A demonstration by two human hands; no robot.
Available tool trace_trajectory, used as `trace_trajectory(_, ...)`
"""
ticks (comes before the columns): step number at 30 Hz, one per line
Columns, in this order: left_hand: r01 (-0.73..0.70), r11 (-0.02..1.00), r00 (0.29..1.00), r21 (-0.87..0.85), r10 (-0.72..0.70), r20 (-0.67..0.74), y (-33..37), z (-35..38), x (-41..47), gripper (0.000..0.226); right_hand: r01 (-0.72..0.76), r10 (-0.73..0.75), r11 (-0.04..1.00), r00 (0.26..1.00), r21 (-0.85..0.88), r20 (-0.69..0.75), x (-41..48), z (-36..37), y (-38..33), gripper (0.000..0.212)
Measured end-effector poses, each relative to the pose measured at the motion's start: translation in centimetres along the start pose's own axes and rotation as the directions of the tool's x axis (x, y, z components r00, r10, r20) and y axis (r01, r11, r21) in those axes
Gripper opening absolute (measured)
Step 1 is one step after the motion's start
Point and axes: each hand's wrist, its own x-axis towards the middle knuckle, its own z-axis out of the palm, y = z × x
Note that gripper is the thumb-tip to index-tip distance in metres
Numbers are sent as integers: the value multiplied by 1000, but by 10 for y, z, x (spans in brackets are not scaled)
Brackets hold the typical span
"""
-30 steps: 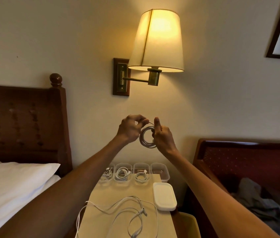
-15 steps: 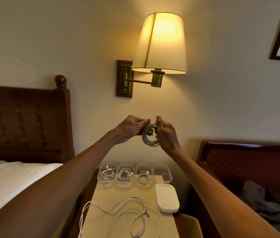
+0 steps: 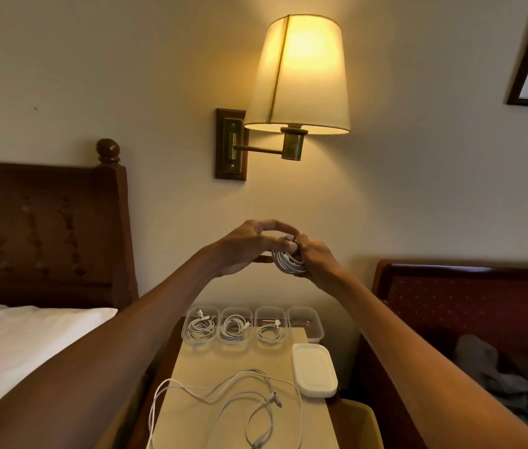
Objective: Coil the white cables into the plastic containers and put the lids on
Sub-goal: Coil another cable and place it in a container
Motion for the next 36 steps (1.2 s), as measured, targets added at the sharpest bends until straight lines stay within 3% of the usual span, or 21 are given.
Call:
trace_trajectory(4,-151,928,960,339,220,-174,-9,4,4,22,-45,45,999,999,6,9,-1,3,1,52)
trace_trajectory(7,-211,727,859,654,457,-230,-18,6,5,20,1,-4,998,999,-60,-44,-7,5,-4,52)
trace_trajectory(10,-235,644,764,728,585,-271,-22,9,1,18,64,-75,987,995,-147,-70,-11,7,-9,59)
trace_trajectory(13,-235,615,717,753,633,-293,-20,10,-1,16,127,-142,952,989,-278,-33,-12,9,-12,64)
trace_trajectory(17,-183,654,749,734,576,-327,-19,8,-2,10,234,-232,907,971,-349,49,-15,9,-14,83)
trace_trajectory(20,-144,707,779,692,512,-362,-17,3,-3,7,304,-279,869,953,-390,120,-18,6,-13,75)
trace_trajectory(23,-110,787,814,607,422,-399,-17,-3,-4,4,352,-328,844,936,-405,128,-18,2,-9,81)
trace_trajectory(27,-72,892,859,446,283,-427,-15,-8,-6,8,385,-360,823,922,-418,139,-18,1,-8,50)
trace_trajectory(32,-70,974,840,216,174,-515,-16,-7,-6,11,435,-444,791,892,-430,87,-13,2,-13,56)
trace_trajectory(36,-52,998,861,47,68,-503,-17,-2,-5,14,420,-421,857,905,-300,64,-11,6,-20,40)
